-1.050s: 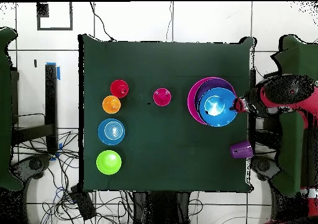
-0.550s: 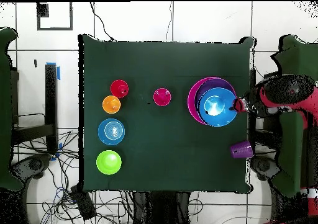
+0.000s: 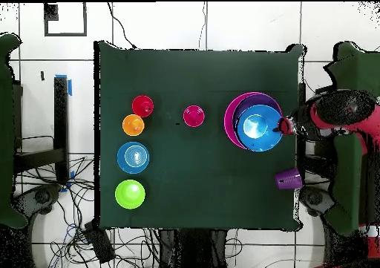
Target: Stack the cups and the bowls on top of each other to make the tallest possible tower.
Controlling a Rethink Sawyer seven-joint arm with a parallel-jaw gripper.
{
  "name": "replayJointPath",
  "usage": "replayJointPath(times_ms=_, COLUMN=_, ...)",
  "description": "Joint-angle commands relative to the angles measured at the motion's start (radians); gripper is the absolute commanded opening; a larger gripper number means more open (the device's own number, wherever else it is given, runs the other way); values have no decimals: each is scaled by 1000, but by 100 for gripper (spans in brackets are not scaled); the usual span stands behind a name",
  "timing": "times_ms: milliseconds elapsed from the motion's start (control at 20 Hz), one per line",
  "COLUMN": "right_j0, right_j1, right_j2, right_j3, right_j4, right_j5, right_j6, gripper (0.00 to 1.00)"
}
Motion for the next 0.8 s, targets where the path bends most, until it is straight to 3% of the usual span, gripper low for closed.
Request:
replayJointPath(times_ms=50, right_j0=31, right_j1=14, right_j2=3, right_j3=33, right_j4=27, right_j5=-37, right_j6=-192, gripper=0)
replayJointPath(times_ms=800, right_j0=48, right_j1=10, right_j2=0, right_j3=13, right_j4=7, right_j5=-50, right_j6=-230, gripper=0)
